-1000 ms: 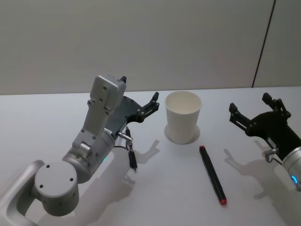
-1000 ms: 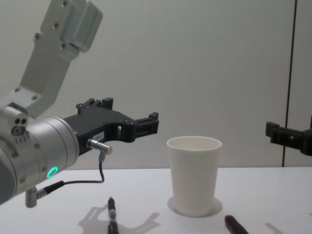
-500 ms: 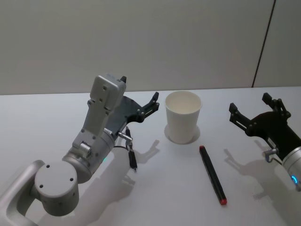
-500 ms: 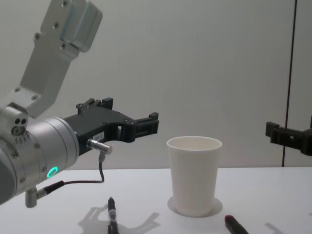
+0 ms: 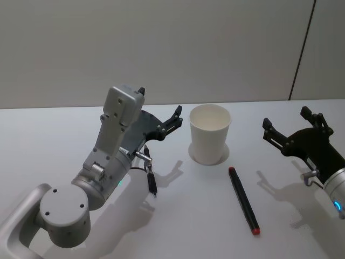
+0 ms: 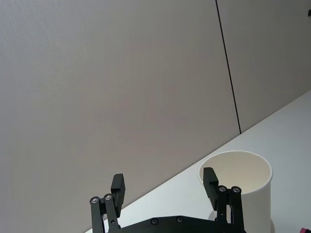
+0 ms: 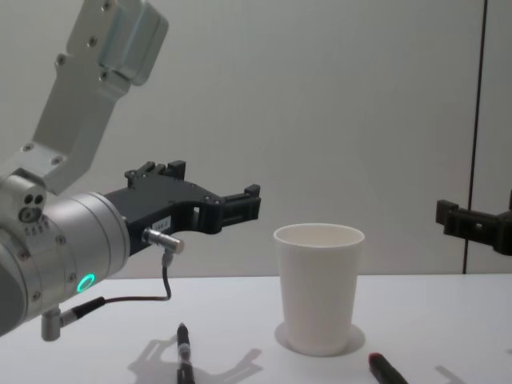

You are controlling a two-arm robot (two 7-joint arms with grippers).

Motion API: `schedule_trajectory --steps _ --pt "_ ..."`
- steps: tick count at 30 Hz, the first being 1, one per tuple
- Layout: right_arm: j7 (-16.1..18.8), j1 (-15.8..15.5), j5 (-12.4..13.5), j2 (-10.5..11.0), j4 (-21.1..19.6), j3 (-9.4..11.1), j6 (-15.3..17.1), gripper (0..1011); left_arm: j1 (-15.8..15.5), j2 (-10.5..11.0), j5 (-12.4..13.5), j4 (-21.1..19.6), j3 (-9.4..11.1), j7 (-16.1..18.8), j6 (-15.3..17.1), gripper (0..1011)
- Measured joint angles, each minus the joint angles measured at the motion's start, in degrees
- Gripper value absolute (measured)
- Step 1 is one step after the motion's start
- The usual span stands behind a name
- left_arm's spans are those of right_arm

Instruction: Place the pen into the pen holder.

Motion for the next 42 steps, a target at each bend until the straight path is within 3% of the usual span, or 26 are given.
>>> schedule_trajectory --steps 19,42 --pt "0.0 0.0 0.0 0.0 0.0 0.0 0.0 1002 1.1 0.8 -1.9 -1.6 -0.8 0.1 2.2 1001" --pt "0.0 0.0 0.0 0.0 0.0 0.0 0.0 1002 5.6 4.5 -4.6 -7.6 -2.6 4.3 8.2 1001"
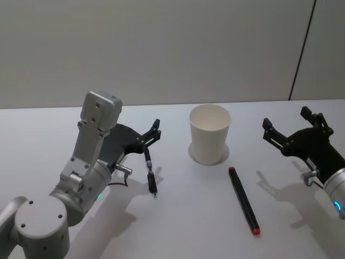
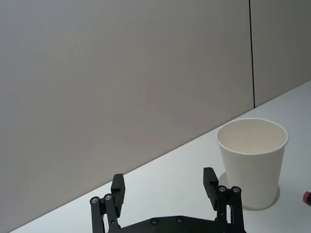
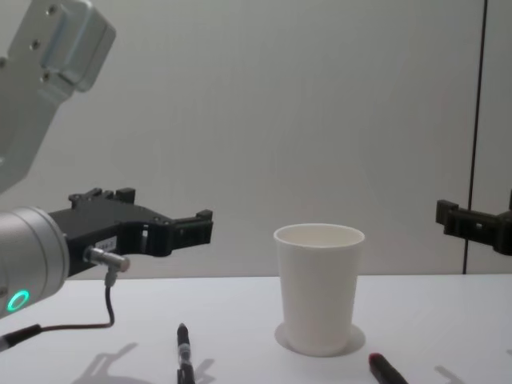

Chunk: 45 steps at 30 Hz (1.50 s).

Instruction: Place the pen into the pen holder.

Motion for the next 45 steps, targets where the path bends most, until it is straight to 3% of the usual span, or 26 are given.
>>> schedule_trajectory --steps 14,23,45 --pt "0.0 0.0 0.0 0.0 0.0 0.0 0.0 1002 1.9 0.5 -1.4 -3.4 -0.3 1.7 4.7 1001" --pt "0.0 0.0 0.0 0.0 0.0 0.0 0.0 1002 2.7 -0.2 -2.8 -5.3 -0.2 3.0 9.5 1001" --pt "0.0 0.0 0.0 0.0 0.0 0.0 0.0 1001 2.3 -5.1 -6.5 -6.1 0.2 7.7 21.3 1001"
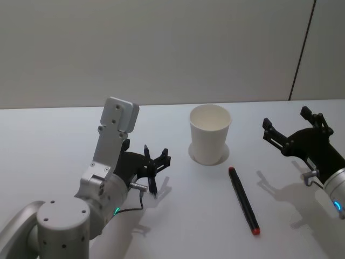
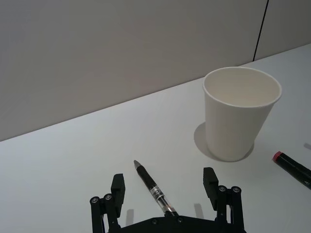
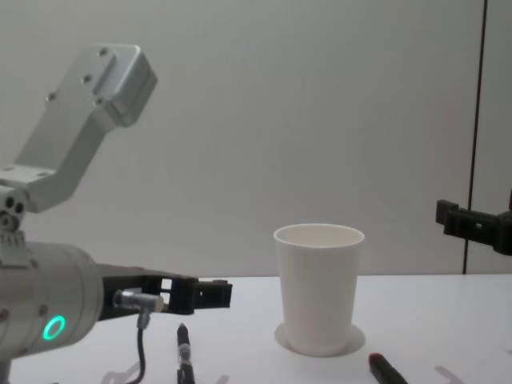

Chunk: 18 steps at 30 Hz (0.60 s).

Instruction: Place the pen into the pen holder.

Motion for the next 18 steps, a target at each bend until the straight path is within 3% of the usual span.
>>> schedule_trajectory --steps 18 --pt "0.0 0.0 0.0 0.0 0.0 0.0 0.0 1001 -2.3 -4.3 0.3 4.0 0.2 1.7 5.0 1001"
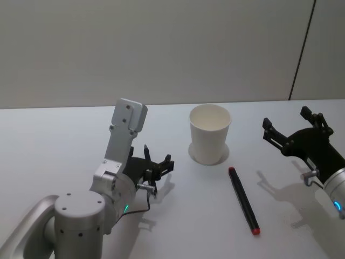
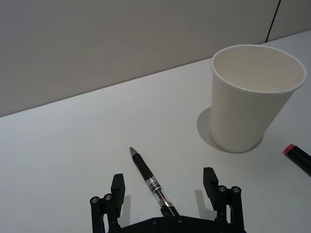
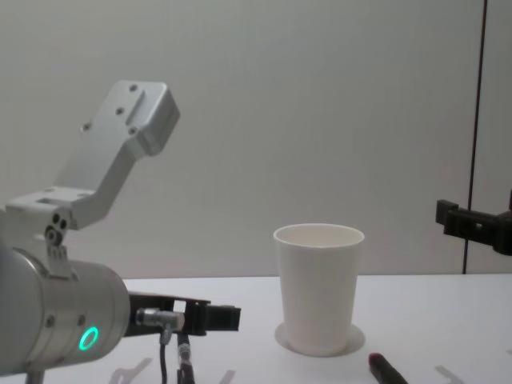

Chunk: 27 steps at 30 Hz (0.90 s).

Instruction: Place the pen into the pen holder.

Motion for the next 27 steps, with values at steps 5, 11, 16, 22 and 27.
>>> schedule_trajectory --steps 5,11,16,22,27 --pt "0.0 0.0 0.0 0.0 0.0 0.0 0.0 1002 -0.5 -0.8 0.4 1.0 0.0 0.2 1.0 1001" --pt "0.0 0.0 0.0 0.0 0.0 0.0 0.0 1002 -1.1 -1.8 0.7 2.4 -0.1 0.5 2.2 1001" --pt "0.0 0.0 0.0 0.0 0.0 0.0 0.0 1002 -1.8 -2.7 1.1 3.7 -0.2 0.8 3.1 1001" --pt "0.0 0.0 0.0 0.0 0.0 0.0 0.0 1002 -2.4 -3.5 1.4 4.9 -0.4 1.0 3.9 1001" --pt "0.0 0.0 0.0 0.0 0.0 0.0 0.0 1002 -3.0 -4.3 1.6 6.1 -0.6 1.5 4.5 1001"
